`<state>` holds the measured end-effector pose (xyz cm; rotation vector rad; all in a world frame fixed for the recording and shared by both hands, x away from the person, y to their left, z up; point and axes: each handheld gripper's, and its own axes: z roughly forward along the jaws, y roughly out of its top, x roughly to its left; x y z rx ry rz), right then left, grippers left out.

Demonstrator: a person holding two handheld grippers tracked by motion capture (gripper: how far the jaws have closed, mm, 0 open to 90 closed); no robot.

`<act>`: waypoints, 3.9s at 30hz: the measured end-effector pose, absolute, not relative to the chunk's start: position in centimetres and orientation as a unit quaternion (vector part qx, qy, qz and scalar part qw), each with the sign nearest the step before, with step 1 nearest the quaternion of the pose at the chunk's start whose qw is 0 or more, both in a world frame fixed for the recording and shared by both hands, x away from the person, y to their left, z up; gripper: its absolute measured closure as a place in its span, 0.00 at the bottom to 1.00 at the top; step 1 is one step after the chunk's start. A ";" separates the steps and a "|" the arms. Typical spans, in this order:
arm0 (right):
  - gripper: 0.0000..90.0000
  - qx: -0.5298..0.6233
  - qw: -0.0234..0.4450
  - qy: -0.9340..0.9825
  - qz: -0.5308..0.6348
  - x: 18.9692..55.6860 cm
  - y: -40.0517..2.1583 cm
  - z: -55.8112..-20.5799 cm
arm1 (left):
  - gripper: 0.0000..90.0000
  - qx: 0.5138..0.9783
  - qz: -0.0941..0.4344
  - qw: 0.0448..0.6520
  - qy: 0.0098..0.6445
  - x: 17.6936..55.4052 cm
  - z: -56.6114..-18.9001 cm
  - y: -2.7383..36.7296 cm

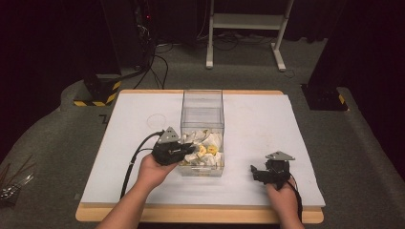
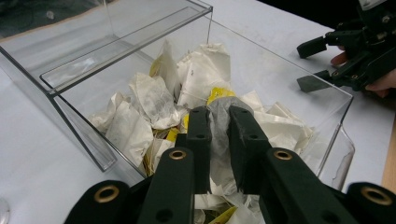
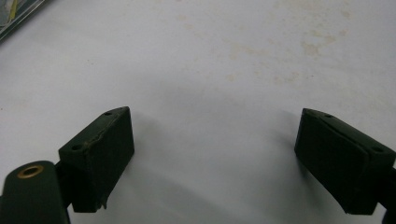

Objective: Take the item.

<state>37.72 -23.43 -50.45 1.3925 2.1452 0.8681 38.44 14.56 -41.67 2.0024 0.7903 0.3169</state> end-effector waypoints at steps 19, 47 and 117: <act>0.14 0.500 0.220 0.776 0.314 37.7 -23.4 -50.4 | 0.88 0.762 0.145 0.539 0.328 37.9 -41.9 15.9; 0.14 0.500 0.220 0.777 0.314 37.7 -23.4 -50.5 | 0.88 0.711 0.157 0.595 0.341 37.3 -40.5 18.1; 0.14 0.502 0.217 0.776 0.315 37.7 -23.5 -50.5 | 0.88 0.673 0.258 0.543 0.432 39.2 -40.4 24.9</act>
